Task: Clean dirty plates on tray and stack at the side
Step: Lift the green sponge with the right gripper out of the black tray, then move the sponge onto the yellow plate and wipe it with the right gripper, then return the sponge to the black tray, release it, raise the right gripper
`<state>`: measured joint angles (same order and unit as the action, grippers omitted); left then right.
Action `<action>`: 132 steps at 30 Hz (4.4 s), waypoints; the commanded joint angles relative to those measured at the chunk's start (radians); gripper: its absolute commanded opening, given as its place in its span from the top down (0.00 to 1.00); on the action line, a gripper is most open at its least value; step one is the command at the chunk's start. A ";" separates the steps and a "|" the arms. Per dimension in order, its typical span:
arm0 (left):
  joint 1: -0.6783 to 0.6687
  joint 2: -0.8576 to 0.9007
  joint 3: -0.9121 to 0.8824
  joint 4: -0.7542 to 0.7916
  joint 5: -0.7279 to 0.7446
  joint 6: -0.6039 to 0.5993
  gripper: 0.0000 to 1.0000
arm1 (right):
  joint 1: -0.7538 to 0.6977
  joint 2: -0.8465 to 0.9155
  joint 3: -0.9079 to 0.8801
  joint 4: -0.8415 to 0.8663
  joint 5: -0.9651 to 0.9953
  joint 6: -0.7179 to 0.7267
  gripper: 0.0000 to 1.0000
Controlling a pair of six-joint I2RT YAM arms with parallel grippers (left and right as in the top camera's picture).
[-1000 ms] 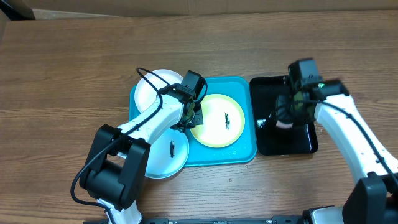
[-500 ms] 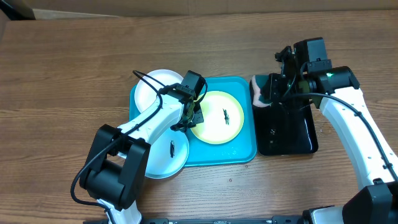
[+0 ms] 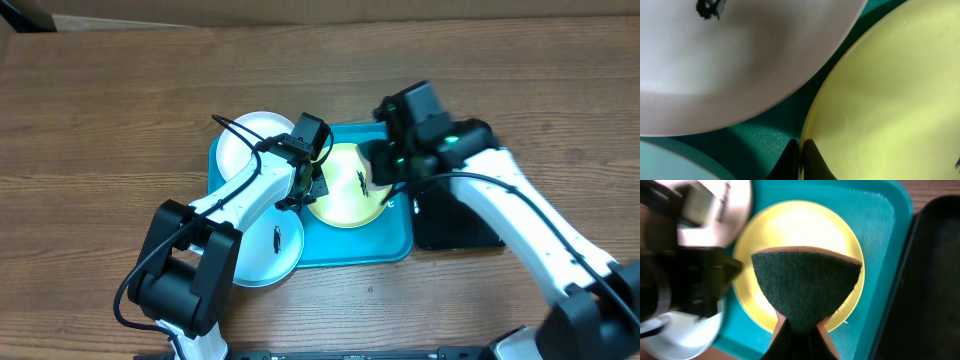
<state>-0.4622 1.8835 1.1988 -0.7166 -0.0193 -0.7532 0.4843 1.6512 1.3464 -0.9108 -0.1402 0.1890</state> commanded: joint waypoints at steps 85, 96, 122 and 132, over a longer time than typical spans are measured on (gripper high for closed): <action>0.010 0.013 -0.003 0.021 0.013 -0.003 0.96 | -0.001 0.327 -0.039 0.317 -0.467 0.116 0.96; 0.010 0.013 -0.003 0.016 0.013 -0.002 0.96 | -0.226 0.148 -0.023 0.160 -0.542 0.011 0.96; 0.010 0.013 -0.003 0.057 0.011 0.097 0.95 | -0.368 0.118 -0.270 0.178 0.184 -0.034 0.54; 0.009 0.013 -0.005 0.036 0.012 0.103 0.61 | -0.387 0.118 -0.116 0.085 0.184 0.025 0.17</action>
<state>-0.4561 1.8835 1.1988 -0.6754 -0.0082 -0.6689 0.1104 1.7683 1.1423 -0.8154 0.0334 0.1860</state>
